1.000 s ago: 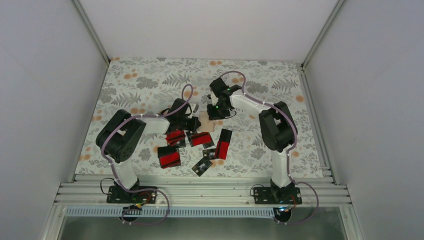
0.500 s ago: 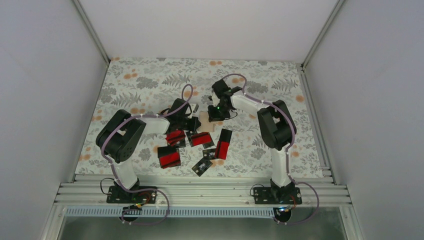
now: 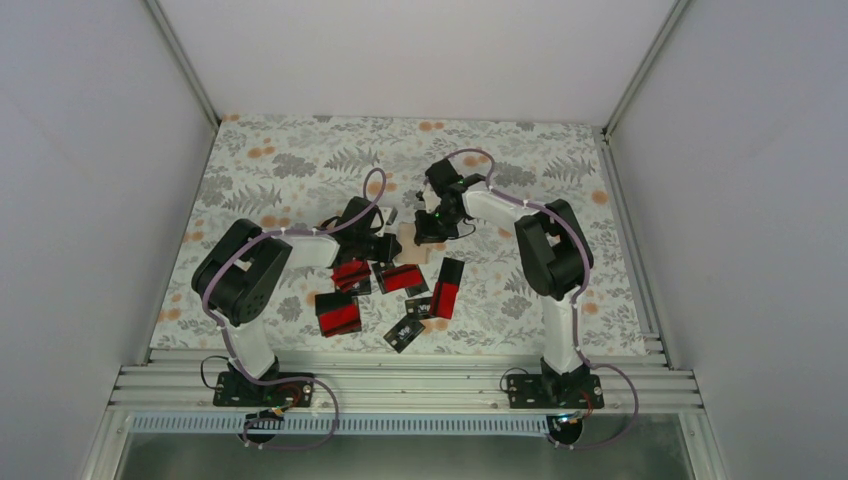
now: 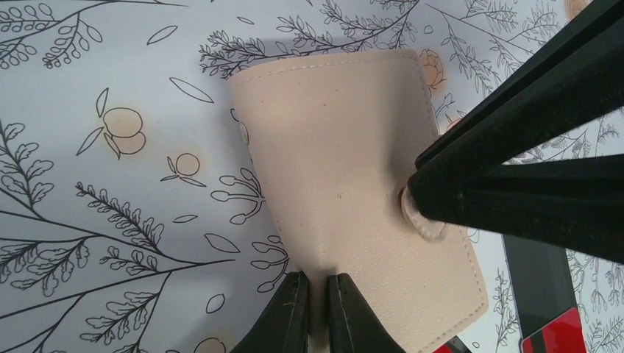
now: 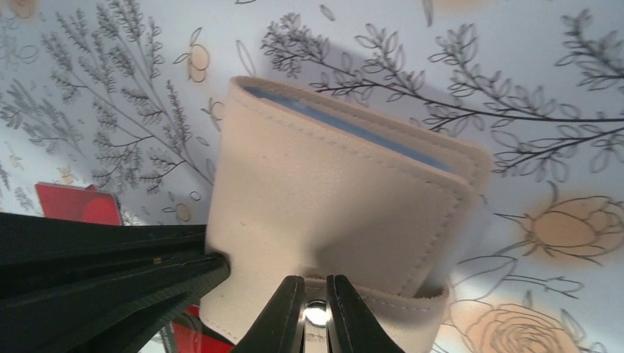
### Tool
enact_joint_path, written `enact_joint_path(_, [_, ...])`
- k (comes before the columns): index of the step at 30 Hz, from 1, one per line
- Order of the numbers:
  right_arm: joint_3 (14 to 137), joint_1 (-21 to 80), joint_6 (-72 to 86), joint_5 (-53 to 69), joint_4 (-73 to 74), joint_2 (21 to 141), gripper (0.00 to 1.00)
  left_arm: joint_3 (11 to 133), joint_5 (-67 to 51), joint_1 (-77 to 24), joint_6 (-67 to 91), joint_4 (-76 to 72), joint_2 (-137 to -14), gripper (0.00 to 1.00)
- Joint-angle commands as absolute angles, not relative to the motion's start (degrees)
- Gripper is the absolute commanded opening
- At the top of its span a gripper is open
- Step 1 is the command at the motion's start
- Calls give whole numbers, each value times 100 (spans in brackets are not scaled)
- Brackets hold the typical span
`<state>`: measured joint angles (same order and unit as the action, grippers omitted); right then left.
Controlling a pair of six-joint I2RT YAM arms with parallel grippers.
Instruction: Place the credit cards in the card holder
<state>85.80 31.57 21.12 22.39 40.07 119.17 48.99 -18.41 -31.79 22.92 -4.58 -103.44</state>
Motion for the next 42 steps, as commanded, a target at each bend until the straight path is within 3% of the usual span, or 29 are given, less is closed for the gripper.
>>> enact_joint_path(1, [8517,3195,2174,2619,3856,11963,10,4983,-1793,-3237,2144,-231,-10371,7])
enact_joint_path(14, [8422,3191,2215,2396,3812,11975,8,5007,-1784,-3261,2146,-212,-10398,7])
enact_joint_path(24, [8468,3096,2136,2113,3735,11309,8,5094,-1551,-3278,2074,28,-10144,8])
enact_joint_path(35, [7488,2853,2196,2126,3193,10780,7,5585,-1092,-3283,1890,900,-9785,35])
enact_joint_path(42, [6804,2752,2210,2451,2751,10388,7,5977,-1336,-3348,1945,1163,-9863,37])
